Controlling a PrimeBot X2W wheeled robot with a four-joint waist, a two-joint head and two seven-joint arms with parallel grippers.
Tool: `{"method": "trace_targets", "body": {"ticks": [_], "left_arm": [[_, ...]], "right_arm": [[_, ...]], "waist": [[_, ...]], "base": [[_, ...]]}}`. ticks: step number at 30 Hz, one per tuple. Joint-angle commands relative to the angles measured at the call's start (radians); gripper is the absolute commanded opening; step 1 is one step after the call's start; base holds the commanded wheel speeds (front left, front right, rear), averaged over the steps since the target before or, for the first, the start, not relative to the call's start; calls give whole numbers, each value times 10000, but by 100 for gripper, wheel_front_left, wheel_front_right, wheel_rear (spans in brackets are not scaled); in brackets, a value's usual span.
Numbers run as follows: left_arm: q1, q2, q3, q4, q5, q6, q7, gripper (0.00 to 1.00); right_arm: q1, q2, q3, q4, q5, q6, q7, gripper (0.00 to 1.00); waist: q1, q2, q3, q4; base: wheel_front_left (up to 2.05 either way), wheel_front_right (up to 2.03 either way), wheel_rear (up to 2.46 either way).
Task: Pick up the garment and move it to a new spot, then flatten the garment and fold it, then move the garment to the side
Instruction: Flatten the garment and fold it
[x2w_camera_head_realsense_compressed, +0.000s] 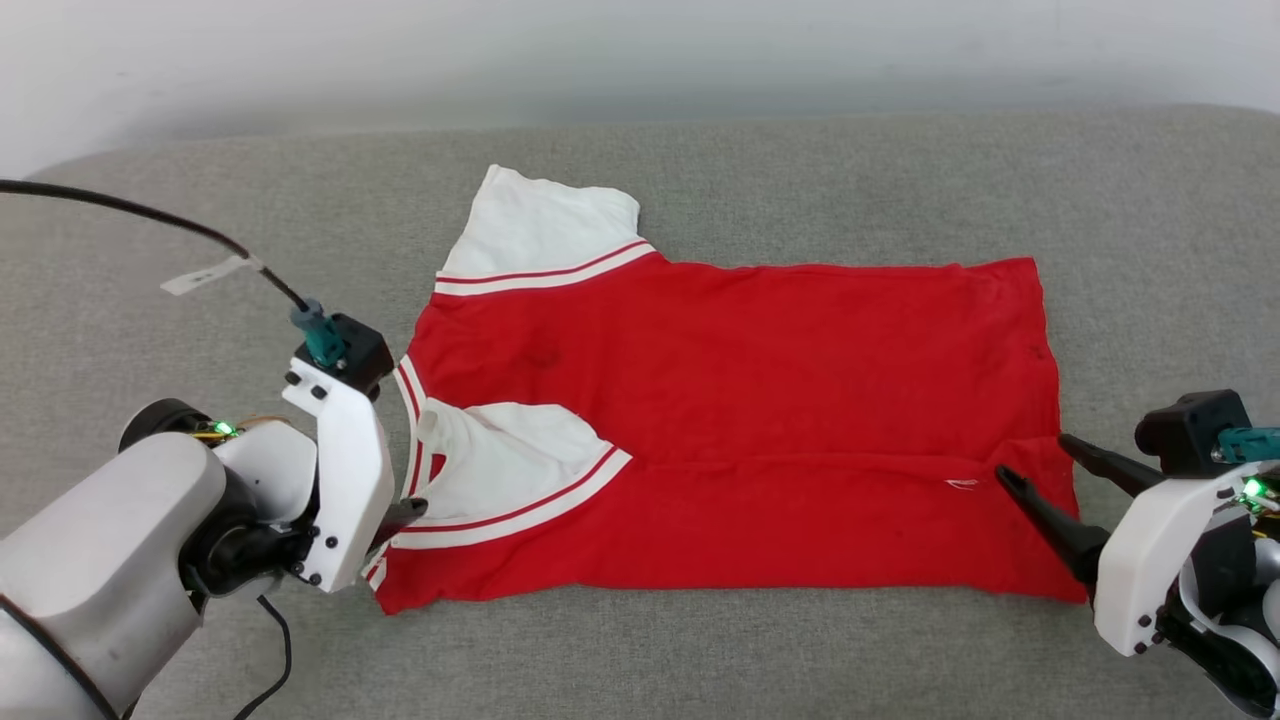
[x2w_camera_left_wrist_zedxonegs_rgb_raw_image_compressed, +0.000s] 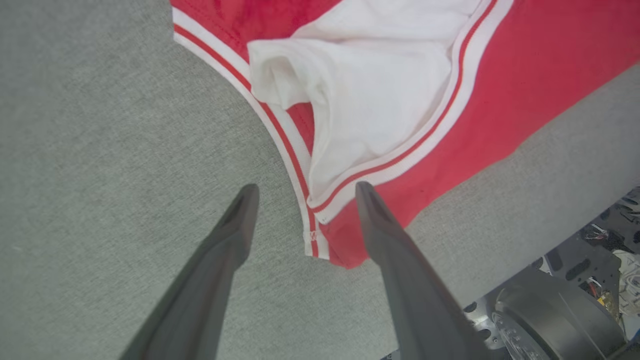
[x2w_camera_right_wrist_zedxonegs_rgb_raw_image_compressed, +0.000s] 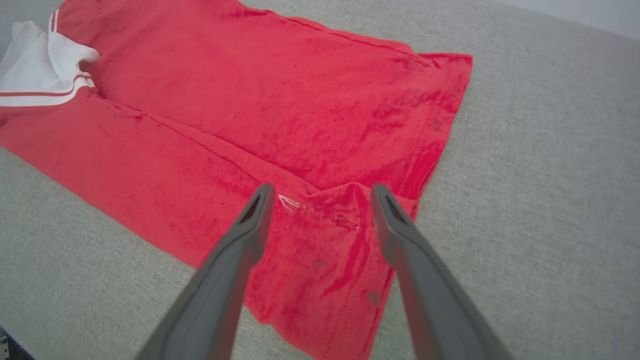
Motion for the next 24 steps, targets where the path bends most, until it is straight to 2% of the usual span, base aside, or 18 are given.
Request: {"method": "trace_targets", "body": {"ticks": [1,8,17,18,19,24], "left_arm": [[-98,-2,-48,-20,-35,59,120,100],[255,16,-707,425,90,-58,963,100],[754,-340,-1030,1227,-5,-148,754,100],[727,-374,-994,1225,-61,-169,706,26],[685,-383,-951,1212,-121,-209,674,0],[345,-90,-823,946,-183,-325,692,0]], "right_arm": [[-105,63,-6,-68,-18,-7,47,100],[-497,186,159,-95,-83,-7,129,100],[-939,35,328,21,-4,-7,61,100],[-1032,-55,383,-27,-31,-7,113,100],[-1117,-165,444,-69,-61,-7,172,100],[-1819,-905,756,-397,-31,-7,725,100]], "waist": [[0,0,111,-89],[0,0,486,-438],[0,0,681,-647],[0,0,668,-656],[0,0,638,-657],[0,0,441,-607]], "base": [[0,0,0],[0,0,0],[0,0,0],[0,0,0],[0,0,0],[0,0,0]]}}
